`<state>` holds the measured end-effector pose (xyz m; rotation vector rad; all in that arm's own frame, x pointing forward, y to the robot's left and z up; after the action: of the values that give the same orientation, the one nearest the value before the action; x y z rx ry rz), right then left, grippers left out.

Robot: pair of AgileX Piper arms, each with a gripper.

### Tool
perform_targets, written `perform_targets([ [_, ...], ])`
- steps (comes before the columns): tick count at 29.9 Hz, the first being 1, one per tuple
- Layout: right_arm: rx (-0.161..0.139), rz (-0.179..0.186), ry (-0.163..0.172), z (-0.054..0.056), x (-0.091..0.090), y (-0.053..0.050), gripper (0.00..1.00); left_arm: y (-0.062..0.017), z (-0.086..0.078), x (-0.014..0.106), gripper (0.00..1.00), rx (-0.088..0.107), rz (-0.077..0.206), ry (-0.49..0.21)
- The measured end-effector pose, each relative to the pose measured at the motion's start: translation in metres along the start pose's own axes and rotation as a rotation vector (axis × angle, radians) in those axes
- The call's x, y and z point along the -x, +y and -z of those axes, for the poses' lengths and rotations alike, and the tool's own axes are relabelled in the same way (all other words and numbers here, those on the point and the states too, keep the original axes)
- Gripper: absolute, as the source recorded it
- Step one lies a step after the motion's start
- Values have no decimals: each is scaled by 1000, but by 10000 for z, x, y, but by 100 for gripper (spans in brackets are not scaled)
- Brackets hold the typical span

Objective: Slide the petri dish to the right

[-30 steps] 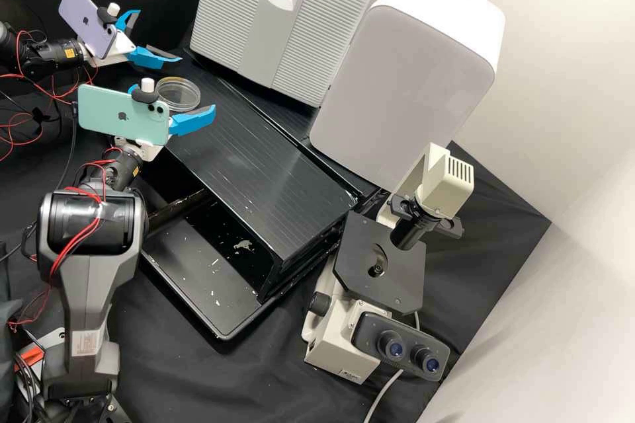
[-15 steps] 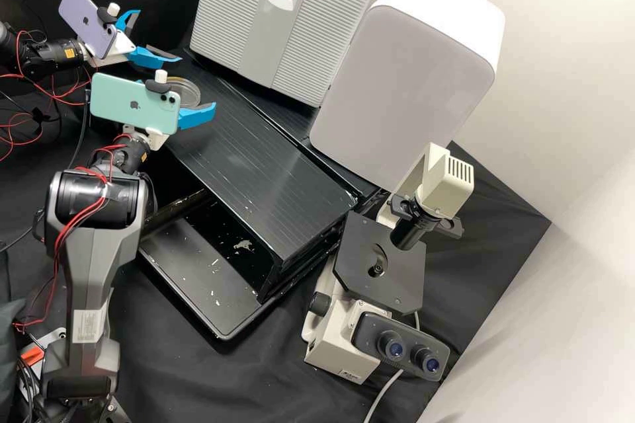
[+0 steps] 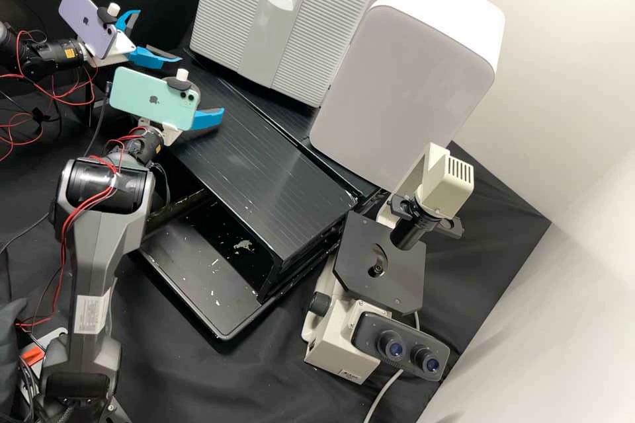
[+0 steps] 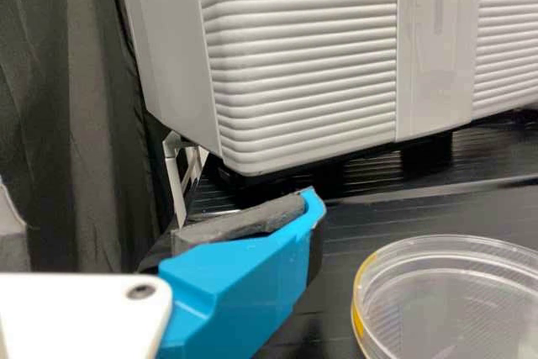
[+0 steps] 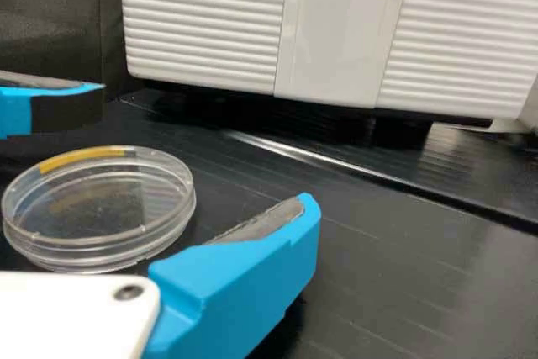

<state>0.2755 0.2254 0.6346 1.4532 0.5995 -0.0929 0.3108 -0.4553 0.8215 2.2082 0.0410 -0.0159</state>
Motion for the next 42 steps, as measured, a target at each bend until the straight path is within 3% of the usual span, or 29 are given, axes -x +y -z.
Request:
perform_targets([
  [2, -18, 19, -2, -11, -7, -30, 100, 0, 0, 0, 100, 0, 0, 0],
  [8, -11, 37, 22, 0, -64, -84, 100, 0, 0, 0, 100, 0, 0, 0],
  [15, -4, 33, 35, 30, -123, -89, 100, 0, 0, 0, 100, 0, 0, 0],
  [23, 51, 34, 39, 61, -156, -76, 100, 0, 0, 0, 100, 0, 0, 0],
  [26, 49, 31, 23, 39, -175, -89, 100, 0, 0, 0, 100, 0, 0, 0],
  [27, 45, 30, 20, 37, -181, -90, 0, 0, 0, 0, 100, 0, 0, 0],
  [42, 54, 20, -7, 13, -234, -104, 0, 0, 0, 0, 100, 0, 0, 0],
])
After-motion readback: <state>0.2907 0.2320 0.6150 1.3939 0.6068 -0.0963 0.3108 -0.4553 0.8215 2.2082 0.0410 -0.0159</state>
